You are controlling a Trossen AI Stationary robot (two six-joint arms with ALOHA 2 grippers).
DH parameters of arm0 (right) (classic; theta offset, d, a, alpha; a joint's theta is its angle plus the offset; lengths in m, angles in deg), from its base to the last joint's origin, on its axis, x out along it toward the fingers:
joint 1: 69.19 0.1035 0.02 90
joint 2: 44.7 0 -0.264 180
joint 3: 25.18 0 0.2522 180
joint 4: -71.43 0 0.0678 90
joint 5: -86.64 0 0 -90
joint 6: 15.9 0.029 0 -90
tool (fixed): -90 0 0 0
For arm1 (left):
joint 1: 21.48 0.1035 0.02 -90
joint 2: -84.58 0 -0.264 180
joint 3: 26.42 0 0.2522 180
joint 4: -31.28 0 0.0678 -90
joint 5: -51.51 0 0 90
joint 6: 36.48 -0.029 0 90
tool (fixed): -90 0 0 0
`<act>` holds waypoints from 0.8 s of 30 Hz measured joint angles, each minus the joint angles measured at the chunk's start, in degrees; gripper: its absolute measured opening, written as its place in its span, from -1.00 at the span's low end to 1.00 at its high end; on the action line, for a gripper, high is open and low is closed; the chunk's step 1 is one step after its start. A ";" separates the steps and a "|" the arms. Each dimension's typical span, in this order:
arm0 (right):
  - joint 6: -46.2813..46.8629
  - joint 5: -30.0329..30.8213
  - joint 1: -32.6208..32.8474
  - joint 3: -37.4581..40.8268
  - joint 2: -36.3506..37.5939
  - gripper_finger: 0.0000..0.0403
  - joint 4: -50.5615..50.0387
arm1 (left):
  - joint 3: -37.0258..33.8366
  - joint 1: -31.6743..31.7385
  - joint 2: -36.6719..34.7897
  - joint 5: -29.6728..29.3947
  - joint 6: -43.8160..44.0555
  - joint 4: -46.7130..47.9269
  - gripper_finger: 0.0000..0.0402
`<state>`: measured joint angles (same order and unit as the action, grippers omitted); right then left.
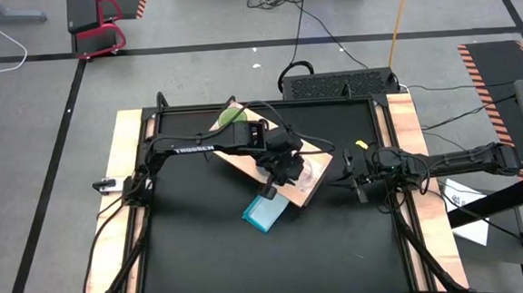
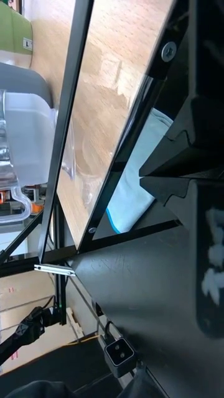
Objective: Stack small to large cups/mugs on shelf
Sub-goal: Put the transparent mug on the shelf, then return to Home Position
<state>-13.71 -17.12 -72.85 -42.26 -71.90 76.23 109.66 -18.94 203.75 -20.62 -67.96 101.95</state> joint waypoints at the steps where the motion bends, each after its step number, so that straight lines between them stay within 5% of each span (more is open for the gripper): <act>1: -0.03 0.00 0.00 -0.01 0.00 -1.00 0.00 | 0.00 0.00 0.00 -0.02 -0.28 0.00 -0.59; 18: 0.04 0.00 0.01 0.00 0.00 -1.00 0.00 | 8.40 0.00 -0.15 -0.59 -0.77 2.82 -0.56; 24: 0.14 0.00 0.02 0.00 -0.02 -1.00 -0.50 | 12.23 -1.52 -3.57 -7.19 -1.51 10.06 -0.57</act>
<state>-13.57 -17.12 -72.83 -42.25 -71.93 75.73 121.89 -20.46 200.18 -27.81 -69.48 112.01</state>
